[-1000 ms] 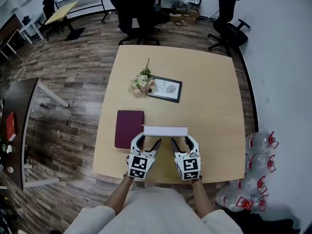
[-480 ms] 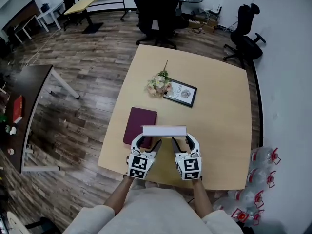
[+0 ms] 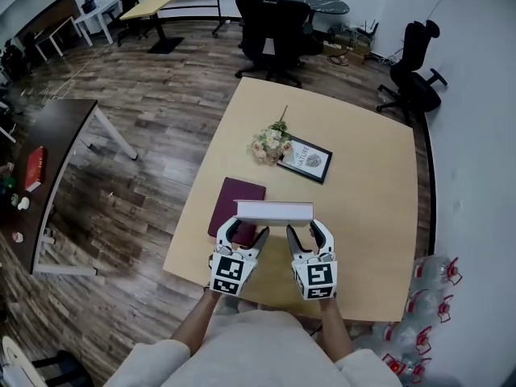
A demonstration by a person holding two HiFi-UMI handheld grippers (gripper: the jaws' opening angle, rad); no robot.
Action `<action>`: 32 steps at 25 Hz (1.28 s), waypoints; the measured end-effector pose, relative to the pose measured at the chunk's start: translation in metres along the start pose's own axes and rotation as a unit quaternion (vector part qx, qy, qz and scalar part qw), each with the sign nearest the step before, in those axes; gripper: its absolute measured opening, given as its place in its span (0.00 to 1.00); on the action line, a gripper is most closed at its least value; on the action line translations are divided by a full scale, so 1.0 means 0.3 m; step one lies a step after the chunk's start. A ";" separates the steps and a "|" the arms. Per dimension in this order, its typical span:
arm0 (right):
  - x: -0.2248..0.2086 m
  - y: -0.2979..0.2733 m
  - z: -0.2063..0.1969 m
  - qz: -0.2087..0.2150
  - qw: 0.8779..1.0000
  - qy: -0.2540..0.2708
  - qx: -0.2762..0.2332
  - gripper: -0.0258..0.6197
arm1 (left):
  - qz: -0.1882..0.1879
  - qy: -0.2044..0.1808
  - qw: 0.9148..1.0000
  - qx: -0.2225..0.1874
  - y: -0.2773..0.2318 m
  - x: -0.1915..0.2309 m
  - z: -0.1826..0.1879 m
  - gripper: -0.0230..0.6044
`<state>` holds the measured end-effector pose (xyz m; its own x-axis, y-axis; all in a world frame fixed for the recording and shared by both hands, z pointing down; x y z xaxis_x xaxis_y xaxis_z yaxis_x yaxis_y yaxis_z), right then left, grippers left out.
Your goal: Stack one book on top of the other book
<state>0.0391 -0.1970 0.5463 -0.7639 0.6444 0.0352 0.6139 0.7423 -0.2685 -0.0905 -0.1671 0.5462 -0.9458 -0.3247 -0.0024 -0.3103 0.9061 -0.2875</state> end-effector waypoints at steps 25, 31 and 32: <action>0.311 -0.068 0.022 0.116 0.993 0.001 -0.008 0.37 | 0.116 0.014 0.993 0.011 0.276 0.193 -0.050 0.48; 0.329 -0.043 0.005 0.126 0.992 -0.004 -0.001 0.37 | 0.121 0.018 0.992 0.021 0.302 0.178 -0.068 0.48; 0.333 -0.043 -0.001 0.128 0.992 -0.004 0.002 0.37 | 0.122 0.020 0.992 0.023 0.305 0.178 -0.073 0.48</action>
<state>-0.0450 -0.1421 0.5534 -0.5847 0.8101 -0.0423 0.7871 0.5539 -0.2715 -0.1716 -0.0956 0.5408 -0.9956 -0.0847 -0.0405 -0.0669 0.9429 -0.3264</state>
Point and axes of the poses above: the fingertips, and each gripper's own axes: y backward along the fingers, x to its left, z out of its top, the point moved 2 cm from there along y, backward along the fingers, and after that the axes turned 1 degree about -y, right-handed, at the moved point
